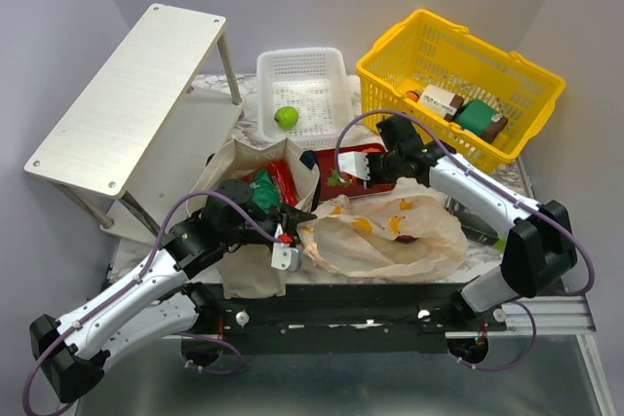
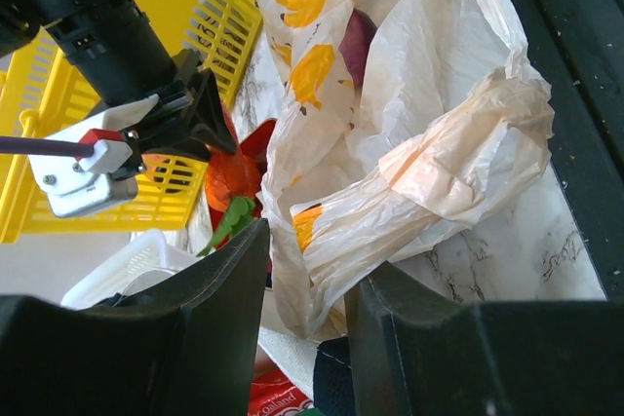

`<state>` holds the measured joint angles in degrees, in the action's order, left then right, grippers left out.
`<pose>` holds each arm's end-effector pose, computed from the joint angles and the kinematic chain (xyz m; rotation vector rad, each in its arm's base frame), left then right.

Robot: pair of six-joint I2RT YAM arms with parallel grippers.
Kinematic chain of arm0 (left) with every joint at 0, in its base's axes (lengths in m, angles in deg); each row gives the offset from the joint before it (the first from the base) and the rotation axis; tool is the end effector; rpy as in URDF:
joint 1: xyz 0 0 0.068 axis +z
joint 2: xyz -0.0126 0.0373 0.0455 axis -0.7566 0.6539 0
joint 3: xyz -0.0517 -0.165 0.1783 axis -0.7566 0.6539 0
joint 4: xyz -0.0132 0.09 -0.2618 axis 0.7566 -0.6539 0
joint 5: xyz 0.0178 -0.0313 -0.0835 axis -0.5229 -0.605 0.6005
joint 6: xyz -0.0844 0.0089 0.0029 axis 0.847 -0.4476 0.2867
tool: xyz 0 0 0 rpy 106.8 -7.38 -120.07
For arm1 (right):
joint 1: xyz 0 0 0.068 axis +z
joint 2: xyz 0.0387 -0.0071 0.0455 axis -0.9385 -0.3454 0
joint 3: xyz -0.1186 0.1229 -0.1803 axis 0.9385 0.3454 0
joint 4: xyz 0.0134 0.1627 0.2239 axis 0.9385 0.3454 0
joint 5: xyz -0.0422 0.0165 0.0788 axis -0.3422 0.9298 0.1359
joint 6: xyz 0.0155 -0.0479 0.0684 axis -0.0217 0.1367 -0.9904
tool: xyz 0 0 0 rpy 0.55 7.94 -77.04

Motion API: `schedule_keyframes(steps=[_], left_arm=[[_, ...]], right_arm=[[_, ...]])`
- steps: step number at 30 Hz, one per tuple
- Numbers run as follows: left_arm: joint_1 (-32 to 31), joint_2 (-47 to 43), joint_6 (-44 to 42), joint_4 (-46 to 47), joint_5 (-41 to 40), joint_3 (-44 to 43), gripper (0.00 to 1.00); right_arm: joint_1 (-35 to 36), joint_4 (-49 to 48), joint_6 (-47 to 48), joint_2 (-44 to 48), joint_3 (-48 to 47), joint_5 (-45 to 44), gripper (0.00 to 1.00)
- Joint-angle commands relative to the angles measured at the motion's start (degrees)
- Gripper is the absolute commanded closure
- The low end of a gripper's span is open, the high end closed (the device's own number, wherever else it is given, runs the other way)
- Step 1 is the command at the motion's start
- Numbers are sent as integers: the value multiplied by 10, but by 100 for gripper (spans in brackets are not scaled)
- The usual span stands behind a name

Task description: Untie the knot of the grocery bags and take out the mixed food

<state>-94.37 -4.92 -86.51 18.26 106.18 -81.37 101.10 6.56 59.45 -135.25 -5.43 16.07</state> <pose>0.1337 -0.1986 0.2692 1.7031 0.8676 -0.5137 0.2948 0.2011 0.2033 -1.9317 1.5462 0.0579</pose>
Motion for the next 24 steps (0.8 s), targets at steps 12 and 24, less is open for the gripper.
schedule_keyframes(steps=[12, 24], left_arm=[[15, 5, 32, -7, 5, 18, 50], [23, -3, 42, 5, 3, 33, 50]], right_arm=[[3, -28, -24, -134, -41, 81, 87], [3, -25, -138, 3, -11, 75, 39]])
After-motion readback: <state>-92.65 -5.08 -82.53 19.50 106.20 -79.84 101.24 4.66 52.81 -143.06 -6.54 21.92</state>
